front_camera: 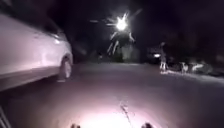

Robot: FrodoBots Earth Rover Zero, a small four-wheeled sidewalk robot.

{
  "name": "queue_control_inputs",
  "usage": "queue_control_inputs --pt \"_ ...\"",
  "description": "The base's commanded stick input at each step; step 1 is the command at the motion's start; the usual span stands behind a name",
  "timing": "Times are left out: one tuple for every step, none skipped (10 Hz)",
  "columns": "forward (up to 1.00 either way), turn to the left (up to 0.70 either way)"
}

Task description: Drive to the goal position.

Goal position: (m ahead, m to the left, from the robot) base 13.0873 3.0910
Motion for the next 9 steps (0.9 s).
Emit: queue_control_inputs --pt "0.85 0.0" --pt "0.85 0.0" --pt "0.85 0.0" --pt "0.85 0.0" --pt "0.85 0.0" --pt "0.85 0.24" --pt "0.85 0.34" --pt "0.85 0.26" --pt "0.85 0.0"
